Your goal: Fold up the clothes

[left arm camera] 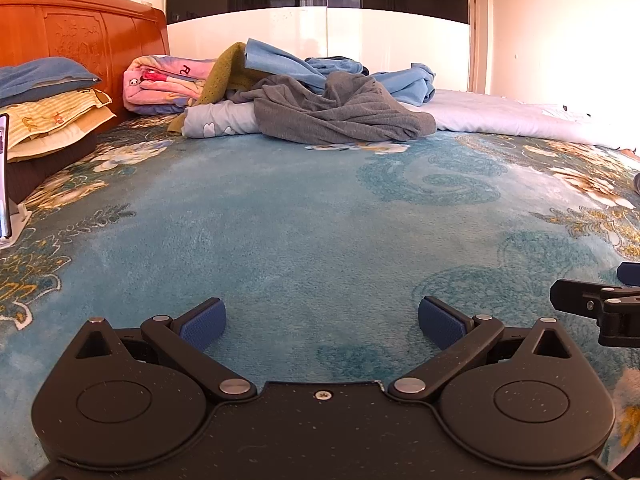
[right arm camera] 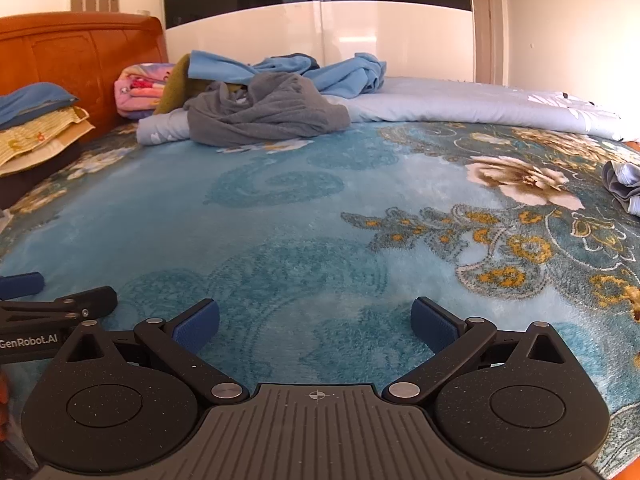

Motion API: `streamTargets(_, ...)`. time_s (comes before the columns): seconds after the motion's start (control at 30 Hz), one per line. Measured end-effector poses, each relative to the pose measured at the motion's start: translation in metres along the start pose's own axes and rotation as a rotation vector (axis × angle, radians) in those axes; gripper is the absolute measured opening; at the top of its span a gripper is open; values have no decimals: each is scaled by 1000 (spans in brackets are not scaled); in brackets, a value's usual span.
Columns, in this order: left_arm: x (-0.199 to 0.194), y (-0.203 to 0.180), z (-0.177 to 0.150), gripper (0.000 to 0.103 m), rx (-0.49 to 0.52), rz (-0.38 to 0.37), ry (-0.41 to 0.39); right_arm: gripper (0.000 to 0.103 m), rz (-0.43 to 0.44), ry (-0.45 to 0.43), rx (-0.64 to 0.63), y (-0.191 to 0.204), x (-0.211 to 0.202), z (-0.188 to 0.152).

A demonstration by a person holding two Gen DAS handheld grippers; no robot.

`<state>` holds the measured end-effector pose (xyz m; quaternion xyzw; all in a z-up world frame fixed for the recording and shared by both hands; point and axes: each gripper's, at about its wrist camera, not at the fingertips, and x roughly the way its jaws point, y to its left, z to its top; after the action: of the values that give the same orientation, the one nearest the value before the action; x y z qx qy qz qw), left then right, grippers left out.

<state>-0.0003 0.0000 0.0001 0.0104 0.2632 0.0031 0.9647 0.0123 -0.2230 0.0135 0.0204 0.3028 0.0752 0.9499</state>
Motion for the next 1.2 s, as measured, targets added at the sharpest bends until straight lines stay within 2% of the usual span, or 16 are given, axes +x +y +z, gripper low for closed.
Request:
streamTargets(0.67, -6, -2, -1, 102, 1, -9, 3, 103, 12, -25, 8, -5, 1, -1)
streamTargets(0.97, -11, -13, 23, 102, 89, -90, -32, 103, 14, -35, 63, -14, 3, 5)
streamTargets(1.2, 1, -8, 38, 102, 36, -103, -41, 103, -9, -26, 35, -17, 6, 9)
